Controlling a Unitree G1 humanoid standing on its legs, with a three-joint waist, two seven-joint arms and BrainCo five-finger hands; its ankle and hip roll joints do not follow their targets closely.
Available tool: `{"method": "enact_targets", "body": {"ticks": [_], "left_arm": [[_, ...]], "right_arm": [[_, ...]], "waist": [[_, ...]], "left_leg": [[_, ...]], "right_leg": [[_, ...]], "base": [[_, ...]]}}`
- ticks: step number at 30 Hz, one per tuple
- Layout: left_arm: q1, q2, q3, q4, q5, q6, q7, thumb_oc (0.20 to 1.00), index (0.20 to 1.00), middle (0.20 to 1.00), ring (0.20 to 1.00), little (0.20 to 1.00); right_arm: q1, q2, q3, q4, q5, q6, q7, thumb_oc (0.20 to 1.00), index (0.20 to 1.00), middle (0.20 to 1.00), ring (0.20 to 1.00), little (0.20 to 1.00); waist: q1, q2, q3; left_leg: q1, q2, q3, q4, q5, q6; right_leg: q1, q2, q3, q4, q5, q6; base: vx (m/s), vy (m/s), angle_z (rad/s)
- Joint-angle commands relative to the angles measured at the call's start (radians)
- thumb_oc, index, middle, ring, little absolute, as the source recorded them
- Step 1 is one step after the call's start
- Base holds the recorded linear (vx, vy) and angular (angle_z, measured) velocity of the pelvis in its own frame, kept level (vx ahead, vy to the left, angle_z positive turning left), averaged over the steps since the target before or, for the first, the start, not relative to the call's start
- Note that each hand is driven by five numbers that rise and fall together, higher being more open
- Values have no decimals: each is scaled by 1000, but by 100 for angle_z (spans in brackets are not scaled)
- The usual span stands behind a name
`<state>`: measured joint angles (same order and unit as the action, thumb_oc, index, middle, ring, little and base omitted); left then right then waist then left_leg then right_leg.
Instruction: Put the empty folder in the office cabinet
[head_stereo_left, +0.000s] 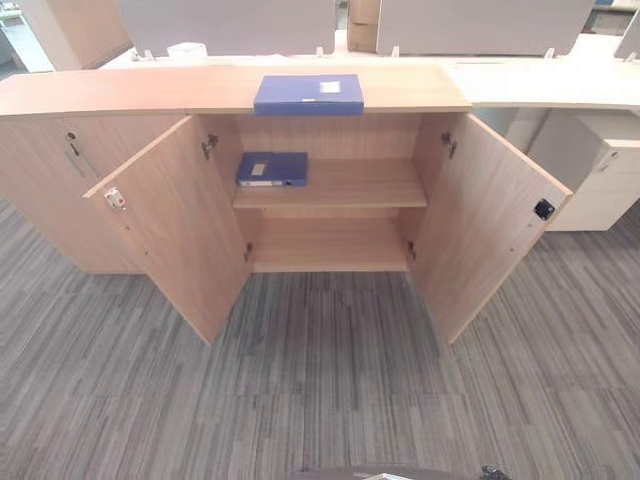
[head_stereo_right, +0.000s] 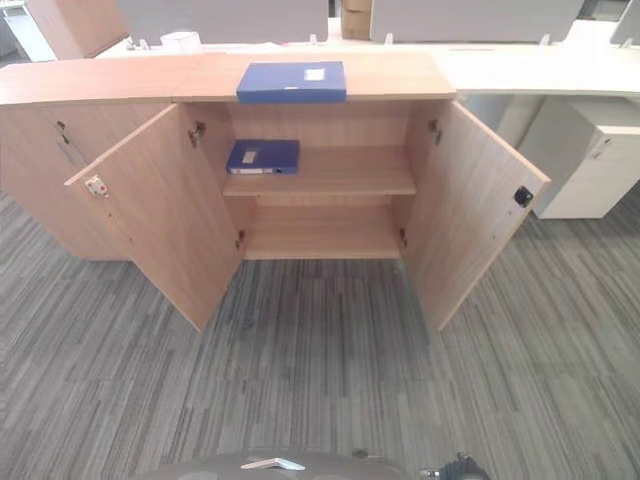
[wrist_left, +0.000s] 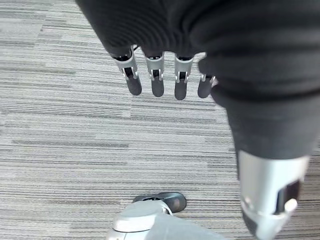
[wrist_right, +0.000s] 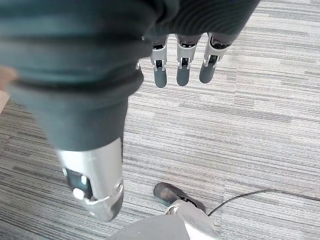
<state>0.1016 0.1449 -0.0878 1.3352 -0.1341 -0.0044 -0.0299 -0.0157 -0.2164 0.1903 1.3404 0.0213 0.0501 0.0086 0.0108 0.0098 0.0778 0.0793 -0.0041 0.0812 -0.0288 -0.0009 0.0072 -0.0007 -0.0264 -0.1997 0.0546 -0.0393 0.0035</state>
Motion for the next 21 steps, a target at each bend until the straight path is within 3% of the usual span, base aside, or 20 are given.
{"method": "enact_targets", "body": {"ticks": [1, 5, 8, 10, 12, 13, 15, 17, 18, 21], "left_arm": [[-59, 24, -2, 58, -23, -6, 6, 1000, 1000, 1000, 1000, 1000], [-78, 29, -17, 53, -25, -7, 7, 1000, 1000, 1000, 1000, 1000], [-90, 34, -15, 37, -50, -8, 5, 1000, 1000, 1000, 1000, 1000], [-100, 33, -13, 11, -81, -8, 7, 1000, 1000, 1000, 1000, 1000], [-103, 33, -13, 6, -87, -9, 13, 1000, 1000, 1000, 1000, 1000], [-101, 33, -6, 8, -98, -11, 17, 1000, 1000, 1000, 1000, 1000], [-94, 33, -3, 9, -97, -8, 15, 1000, 1000, 1000, 1000, 1000], [-77, 31, -10, 12, -85, -9, 11, 1000, 1000, 1000, 1000, 1000], [-69, 29, -12, 22, -89, -12, 14, 1000, 1000, 1000, 1000, 1000], [-57, 32, 6, 38, -99, -13, 23, 1000, 1000, 1000, 1000, 1000]], "right_arm": [[-67, -38, 24, 53, 9, 10, -10, 1000, 1000, 1000, 1000, 1000], [-76, -41, 22, 53, 24, 11, -11, 1000, 1000, 1000, 1000, 1000], [-79, -46, 17, 42, 40, 7, -13, 1000, 1000, 1000, 1000, 1000], [-82, -61, 15, 42, 45, 9, -16, 1000, 1000, 1000, 1000, 1000], [-81, -68, 12, 47, 42, 11, -18, 1000, 1000, 1000, 1000, 1000], [-85, -81, 10, 62, 33, 19, -19, 1000, 1000, 1000, 1000, 1000], [-85, -86, 7, 65, 31, 22, -17, 1000, 1000, 1000, 1000, 1000], [-82, -95, 3, 63, 28, 24, -17, 1000, 1000, 1000, 1000, 1000], [-80, -98, 0, 60, 26, 20, -19, 1000, 1000, 1000, 1000, 1000], [-77, -102, -17, 68, 19, 16, -21, 1000, 1000, 1000, 1000, 1000]], "waist": [[10, -36, 18], [5, -29, 36], [2, -33, 50], [12, -46, 84], [17, -49, 95], [28, -49, 99], [34, -47, 95], [51, -39, 85], [71, -28, 82], [102, -17, 75]], "left_leg": [[-13, 58, 14, -58, -29, -72], [-19, 63, 7, -53, -29, -70], [-56, 64, -2, 28, -58, -71], [-155, 42, -12, 242, -110, -73], [-204, 43, -14, 317, -95, -79], [-263, 62, 11, 327, -61, -83], [-282, 74, 22, 298, -52, -81], [-314, 100, 23, 209, 20, -94], [-368, 128, -3, 113, 101, -124], [-398, 147, -47, 20, 156, -160]], "right_leg": [[62, -77, -6, -135, 12, 118], [36, -79, -5, -70, -21, 101], [21, -80, 2, -34, -43, 91], [37, -88, -3, -22, -78, 64], [52, -91, -14, -27, -89, 56], [91, -95, -27, -41, -107, 59], [108, -96, -31, -50, -111, 65], [143, -96, -35, -70, -119, 82], [183, -99, -34, -90, -131, 102], [249, -122, -7, -105, -147, 134]], "base": [[128, -41, -2], [117, -55, 2], [101, -91, 3], [109, -110, 19], [148, -45, 18], [289, 24, 15], [274, 41, 20], [384, 108, 22], [540, 174, 3], [494, 202, -18]]}}
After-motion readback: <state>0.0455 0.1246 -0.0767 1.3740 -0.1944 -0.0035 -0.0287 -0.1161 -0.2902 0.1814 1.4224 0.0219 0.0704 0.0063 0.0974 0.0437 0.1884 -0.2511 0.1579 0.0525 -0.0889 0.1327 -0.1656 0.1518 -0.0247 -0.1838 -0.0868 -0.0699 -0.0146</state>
